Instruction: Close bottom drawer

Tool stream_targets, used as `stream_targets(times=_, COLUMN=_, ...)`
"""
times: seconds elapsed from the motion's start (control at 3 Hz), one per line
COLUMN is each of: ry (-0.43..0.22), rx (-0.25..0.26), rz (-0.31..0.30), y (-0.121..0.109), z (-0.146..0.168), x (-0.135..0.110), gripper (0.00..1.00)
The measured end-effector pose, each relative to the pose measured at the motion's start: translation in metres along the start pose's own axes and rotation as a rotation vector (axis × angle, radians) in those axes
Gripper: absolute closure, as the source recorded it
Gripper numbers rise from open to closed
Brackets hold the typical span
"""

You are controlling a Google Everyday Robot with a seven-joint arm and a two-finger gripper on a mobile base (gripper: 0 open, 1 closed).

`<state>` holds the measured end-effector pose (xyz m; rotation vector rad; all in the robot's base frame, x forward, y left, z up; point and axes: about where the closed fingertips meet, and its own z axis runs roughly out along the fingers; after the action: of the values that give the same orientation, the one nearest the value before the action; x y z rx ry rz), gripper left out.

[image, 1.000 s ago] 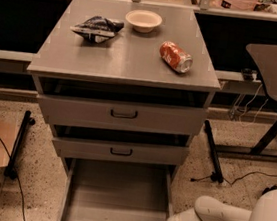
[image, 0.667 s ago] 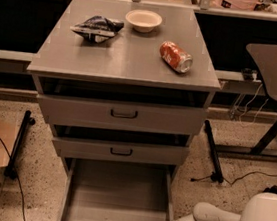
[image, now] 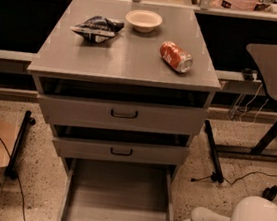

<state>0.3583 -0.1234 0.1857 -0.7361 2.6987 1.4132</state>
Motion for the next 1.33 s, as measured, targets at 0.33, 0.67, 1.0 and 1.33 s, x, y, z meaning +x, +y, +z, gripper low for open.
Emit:
stream_targets(times=0.33, ry=-0.006, rx=-0.001, rz=0.001, y=-0.002, z=0.001, x=-0.003, gripper=1.0)
stream_targets(times=0.67, ry=-0.013, rx=-0.002, rz=-0.001, y=-0.003, z=0.002, x=-0.007, gripper=1.0)
stream_targets(times=1.0, ry=-0.021, rx=-0.003, rz=-0.004, y=-0.004, z=0.002, x=-0.011, gripper=1.0)
stream_targets(times=1.33, ry=-0.03, rx=-0.004, rz=-0.008, y=-0.005, z=0.002, x=-0.017, gripper=1.0)
